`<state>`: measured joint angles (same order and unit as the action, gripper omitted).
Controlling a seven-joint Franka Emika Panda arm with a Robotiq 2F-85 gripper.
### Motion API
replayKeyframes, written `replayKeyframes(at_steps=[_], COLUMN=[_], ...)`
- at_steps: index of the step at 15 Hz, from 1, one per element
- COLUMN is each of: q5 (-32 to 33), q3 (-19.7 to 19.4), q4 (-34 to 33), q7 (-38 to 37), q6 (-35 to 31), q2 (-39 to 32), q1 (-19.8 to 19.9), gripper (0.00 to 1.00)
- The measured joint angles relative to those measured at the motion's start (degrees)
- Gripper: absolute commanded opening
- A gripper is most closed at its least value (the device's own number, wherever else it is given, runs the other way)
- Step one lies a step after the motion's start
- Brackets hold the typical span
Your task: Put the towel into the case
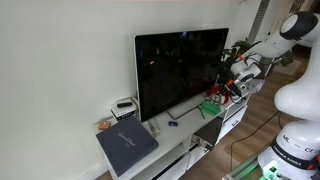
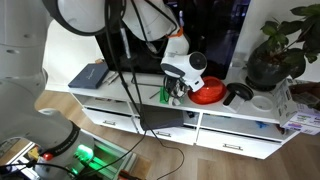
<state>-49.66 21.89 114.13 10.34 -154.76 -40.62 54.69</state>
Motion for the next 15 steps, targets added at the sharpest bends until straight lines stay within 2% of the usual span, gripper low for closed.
replayKeyframes(at_steps=[3, 6, 11, 15], q5=[-1.3, -1.9, -5.8, -10.1], q3=[-3.7, -8.6, -15.4, -19.1], q4=[2.0, 3.0, 3.1, 2.7], q7=[1.0, 1.1, 1.1, 1.1], q6=[4.1, 7.0, 6.0, 4.5], q2=[3.1, 5.0, 5.3, 5.2], q1=[-2.9, -7.5, -15.3, -20.0], gripper=[0.00, 0.00, 0.00, 0.00])
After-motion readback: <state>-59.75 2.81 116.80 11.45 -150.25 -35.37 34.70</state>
